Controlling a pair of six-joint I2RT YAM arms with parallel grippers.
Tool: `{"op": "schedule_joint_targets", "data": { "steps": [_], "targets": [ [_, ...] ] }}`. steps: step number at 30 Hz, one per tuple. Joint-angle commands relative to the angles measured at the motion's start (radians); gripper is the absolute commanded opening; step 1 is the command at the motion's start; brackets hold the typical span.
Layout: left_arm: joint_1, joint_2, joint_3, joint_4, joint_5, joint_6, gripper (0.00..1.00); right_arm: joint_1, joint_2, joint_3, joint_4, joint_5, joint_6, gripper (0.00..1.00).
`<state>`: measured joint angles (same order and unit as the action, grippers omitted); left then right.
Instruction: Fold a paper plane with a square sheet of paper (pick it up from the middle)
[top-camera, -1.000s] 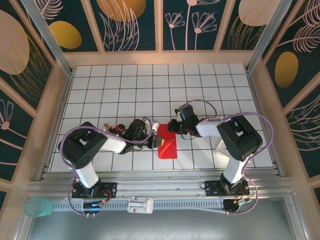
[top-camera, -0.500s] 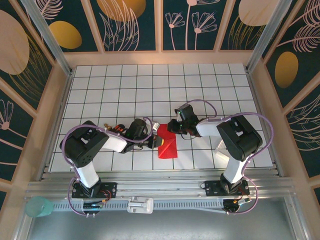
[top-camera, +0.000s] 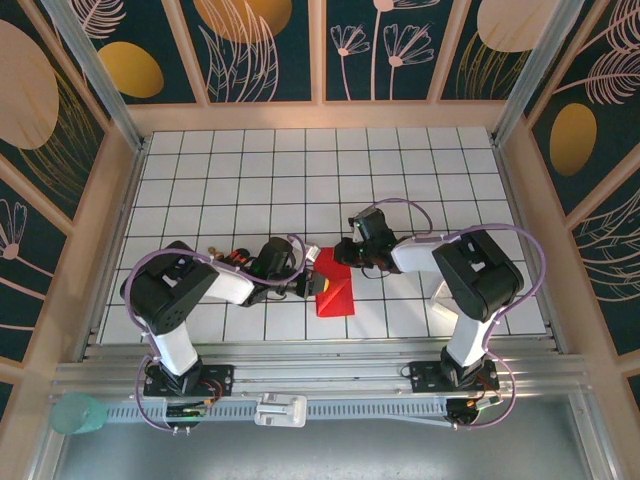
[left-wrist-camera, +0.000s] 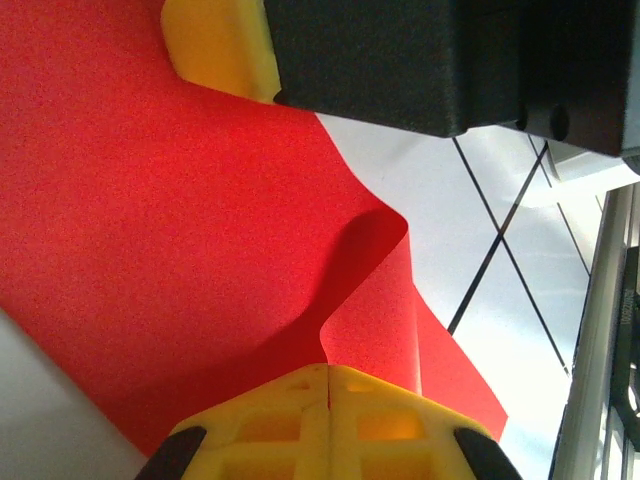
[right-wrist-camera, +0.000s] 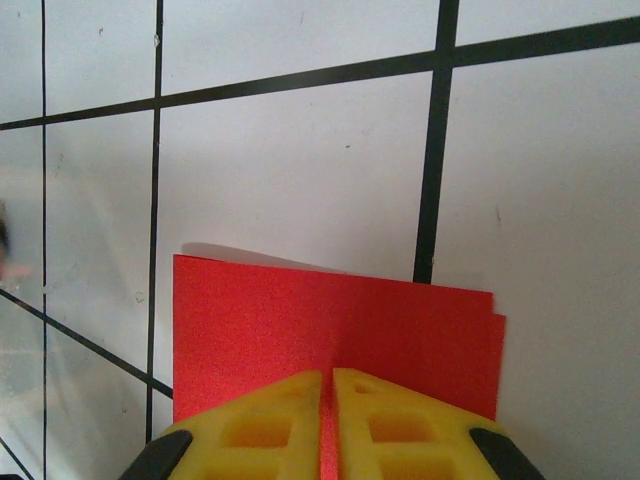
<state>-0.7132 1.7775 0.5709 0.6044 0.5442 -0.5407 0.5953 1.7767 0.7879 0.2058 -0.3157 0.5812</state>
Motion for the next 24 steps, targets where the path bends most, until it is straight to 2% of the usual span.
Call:
{"op": "schedule_joint_targets", "data": {
  "steps": [1, 13, 24],
  "targets": [
    [0.007, 0.019, 0.021, -0.015, 0.004, 0.002, 0.0, 0.01, 0.036, -0.001, -0.042, 0.024, -0.016, 0.12],
    [0.008, 0.012, 0.015, -0.046, -0.051, 0.0, 0.0, 0.012, 0.039, 0.005, -0.045, 0.026, -0.019, 0.12],
    [0.015, 0.017, 0.002, -0.046, -0.048, -0.021, 0.0, 0.011, 0.042, 0.005, -0.045, 0.027, -0.02, 0.12]
  ]
}}
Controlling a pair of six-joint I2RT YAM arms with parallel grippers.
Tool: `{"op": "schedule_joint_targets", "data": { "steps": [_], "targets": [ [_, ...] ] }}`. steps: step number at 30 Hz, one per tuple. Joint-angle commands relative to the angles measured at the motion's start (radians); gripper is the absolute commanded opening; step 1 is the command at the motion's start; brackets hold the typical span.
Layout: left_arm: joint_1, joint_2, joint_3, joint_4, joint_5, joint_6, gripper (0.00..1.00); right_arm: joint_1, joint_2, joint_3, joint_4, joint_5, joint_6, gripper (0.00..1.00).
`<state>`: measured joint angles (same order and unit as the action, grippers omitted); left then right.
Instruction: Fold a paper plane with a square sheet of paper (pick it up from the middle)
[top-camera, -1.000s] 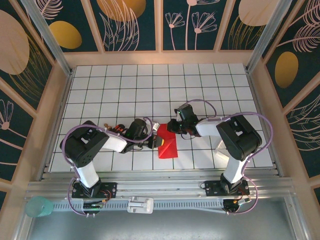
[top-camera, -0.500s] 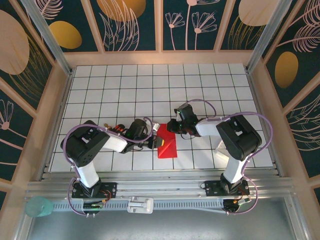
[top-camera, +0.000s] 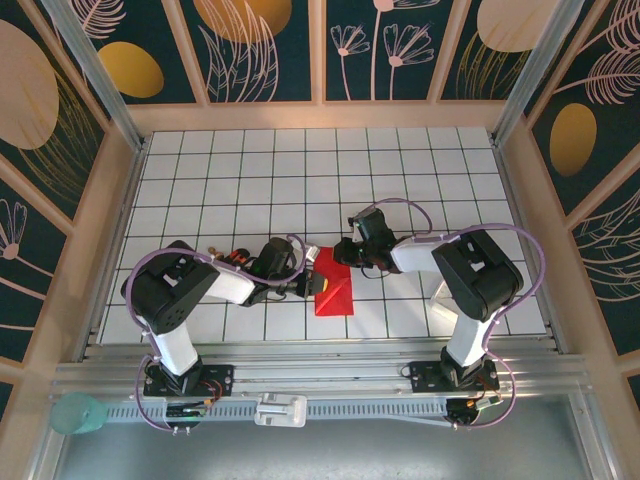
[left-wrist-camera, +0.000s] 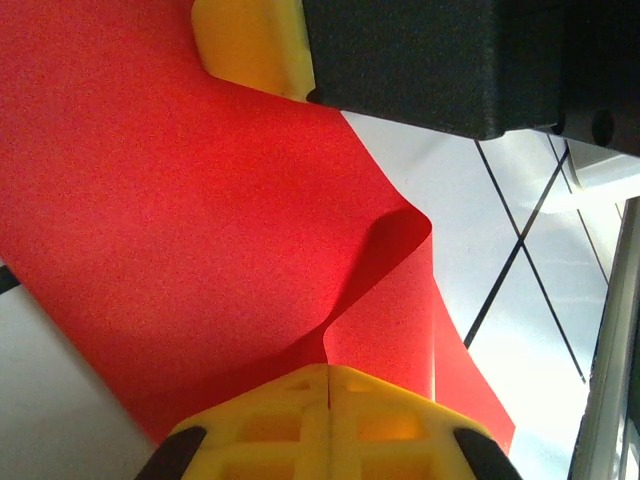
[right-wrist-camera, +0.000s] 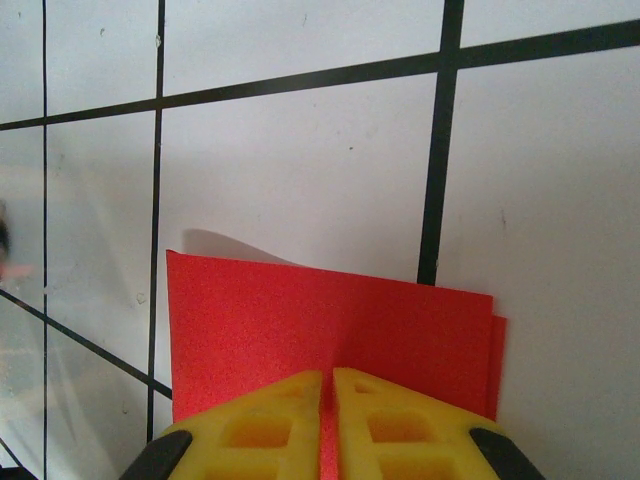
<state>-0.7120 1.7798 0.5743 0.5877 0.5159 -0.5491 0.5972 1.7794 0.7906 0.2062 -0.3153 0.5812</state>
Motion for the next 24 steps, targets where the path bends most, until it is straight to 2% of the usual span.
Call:
{"op": "schedule_joint_targets", "data": {
  "steps": [1, 24],
  "targets": [
    [0.016, 0.01, -0.006, -0.026, -0.019, -0.015, 0.0, 0.011, 0.039, 0.004, -0.048, 0.028, -0.022, 0.12],
    [0.024, -0.027, -0.036, 0.057, 0.049, -0.054, 0.0, 0.013, 0.049, 0.009, -0.046, 0.028, -0.021, 0.12]
  ]
}}
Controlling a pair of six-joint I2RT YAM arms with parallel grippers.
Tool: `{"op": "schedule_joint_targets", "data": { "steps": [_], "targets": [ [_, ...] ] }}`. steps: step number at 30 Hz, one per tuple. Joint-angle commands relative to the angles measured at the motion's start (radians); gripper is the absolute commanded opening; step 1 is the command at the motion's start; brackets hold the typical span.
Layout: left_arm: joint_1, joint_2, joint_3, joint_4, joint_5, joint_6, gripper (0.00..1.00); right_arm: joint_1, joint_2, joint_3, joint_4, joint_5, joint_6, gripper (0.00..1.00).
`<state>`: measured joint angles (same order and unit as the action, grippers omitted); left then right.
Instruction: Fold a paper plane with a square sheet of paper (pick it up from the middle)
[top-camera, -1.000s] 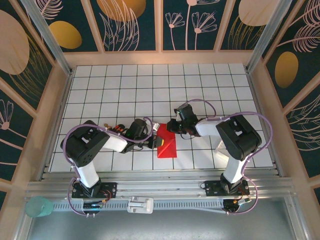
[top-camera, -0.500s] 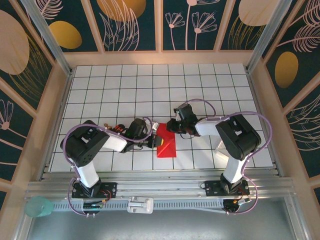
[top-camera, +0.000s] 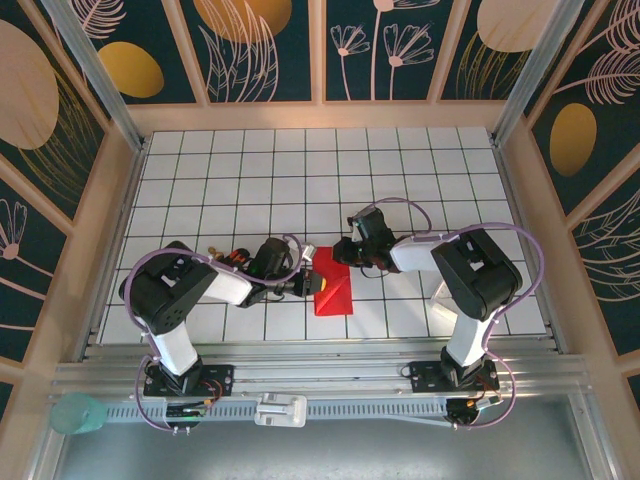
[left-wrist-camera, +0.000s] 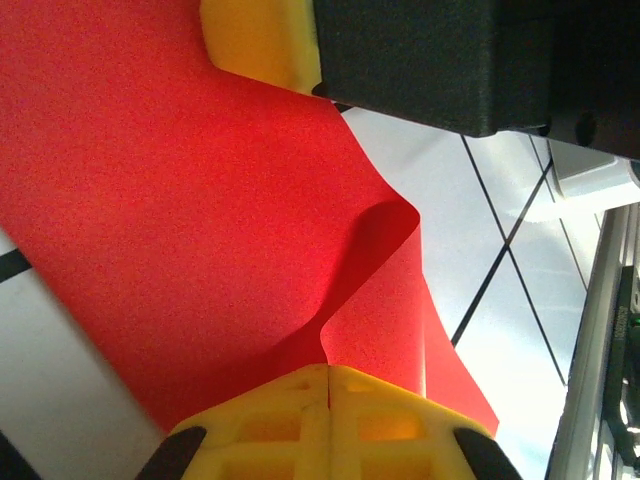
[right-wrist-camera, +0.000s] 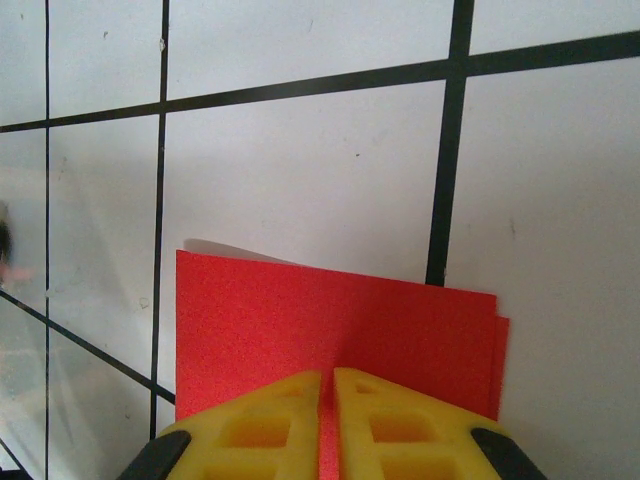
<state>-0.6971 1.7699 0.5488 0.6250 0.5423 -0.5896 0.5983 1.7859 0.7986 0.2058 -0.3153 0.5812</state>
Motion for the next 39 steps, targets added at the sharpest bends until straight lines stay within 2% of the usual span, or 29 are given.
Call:
{"op": "schedule_joint_targets", "data": {
  "steps": [1, 14, 26, 32, 36, 39],
  "targets": [
    [0.009, -0.01, -0.008, 0.014, 0.017, -0.013, 0.0, 0.011, 0.042, 0.0, -0.046, 0.028, -0.022, 0.12],
    [0.009, 0.026, 0.008, -0.094, -0.051, 0.011, 0.0, 0.012, 0.041, 0.003, -0.048, 0.027, -0.022, 0.13],
    [0.008, 0.032, -0.009, -0.159, -0.085, 0.025, 0.0, 0.01, -0.02, 0.09, -0.112, 0.008, -0.046, 0.21],
    [0.008, 0.046, -0.002, -0.166, -0.095, 0.019, 0.0, 0.009, -0.138, 0.086, -0.173, 0.035, -0.039, 0.24],
    [0.009, 0.054, 0.006, -0.157, -0.085, -0.006, 0.0, 0.027, -0.257, -0.041, -0.153, 0.044, 0.046, 0.24],
    [0.008, 0.058, 0.017, -0.165, -0.072, -0.012, 0.0, 0.076, -0.341, -0.139, -0.147, 0.07, 0.118, 0.21]
  ]
}}
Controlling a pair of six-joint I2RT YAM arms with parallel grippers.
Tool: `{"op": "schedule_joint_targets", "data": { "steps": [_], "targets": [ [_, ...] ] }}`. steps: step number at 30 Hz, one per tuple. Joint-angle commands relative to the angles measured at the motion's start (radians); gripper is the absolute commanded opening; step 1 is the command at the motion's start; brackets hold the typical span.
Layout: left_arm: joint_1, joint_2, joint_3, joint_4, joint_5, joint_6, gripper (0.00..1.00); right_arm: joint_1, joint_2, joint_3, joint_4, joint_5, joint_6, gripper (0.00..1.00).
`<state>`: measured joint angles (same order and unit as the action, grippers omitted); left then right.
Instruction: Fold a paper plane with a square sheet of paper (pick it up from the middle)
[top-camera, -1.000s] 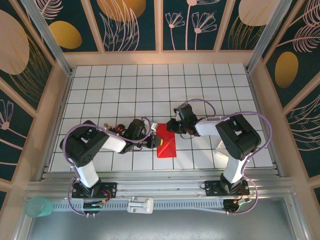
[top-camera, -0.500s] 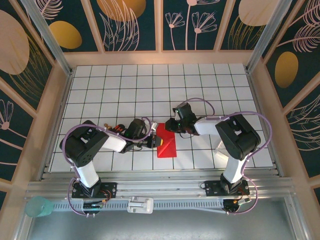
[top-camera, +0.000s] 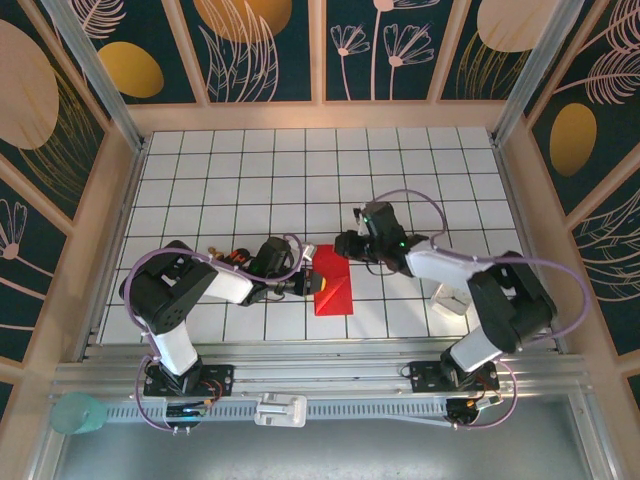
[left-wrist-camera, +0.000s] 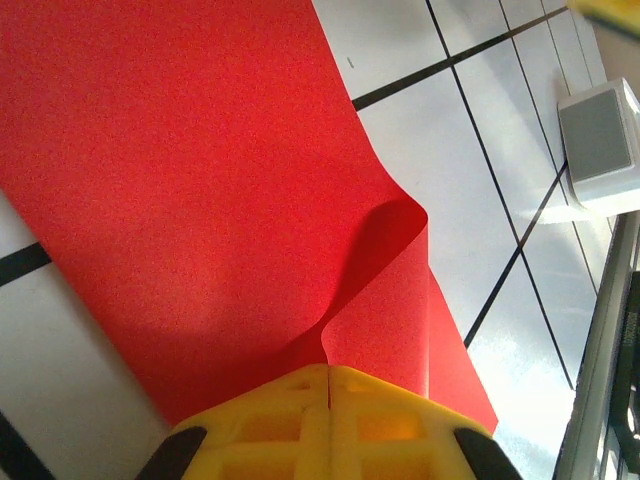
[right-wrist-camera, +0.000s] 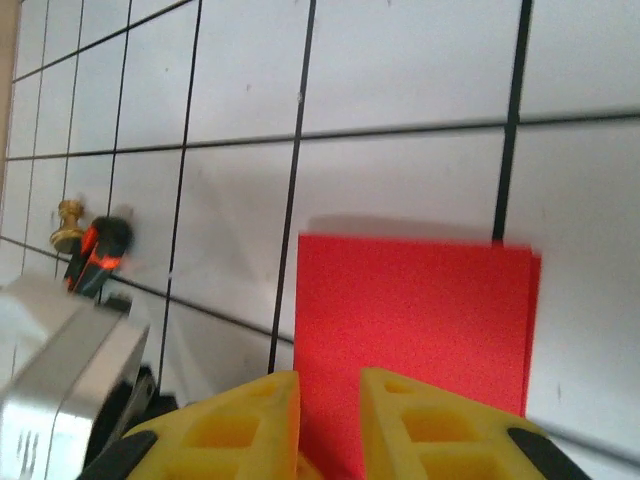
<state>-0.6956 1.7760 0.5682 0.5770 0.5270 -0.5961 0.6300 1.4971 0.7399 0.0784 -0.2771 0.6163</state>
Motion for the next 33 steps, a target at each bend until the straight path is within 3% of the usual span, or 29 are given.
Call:
{"op": "schedule_joint_targets", "data": {
  "steps": [1, 10, 33],
  "targets": [
    [0.008, 0.053, -0.001, -0.118, -0.054, -0.008, 0.0, 0.067, -0.073, -0.115, -0.009, 0.037, 0.111, 0.2],
    [0.007, 0.055, 0.003, -0.118, -0.044, -0.018, 0.0, 0.234, -0.097, -0.252, 0.068, 0.095, 0.258, 0.12],
    [0.007, 0.016, 0.059, -0.101, 0.011, -0.037, 0.0, 0.261, -0.042, -0.26, -0.029, 0.177, 0.22, 0.08]
  ]
}}
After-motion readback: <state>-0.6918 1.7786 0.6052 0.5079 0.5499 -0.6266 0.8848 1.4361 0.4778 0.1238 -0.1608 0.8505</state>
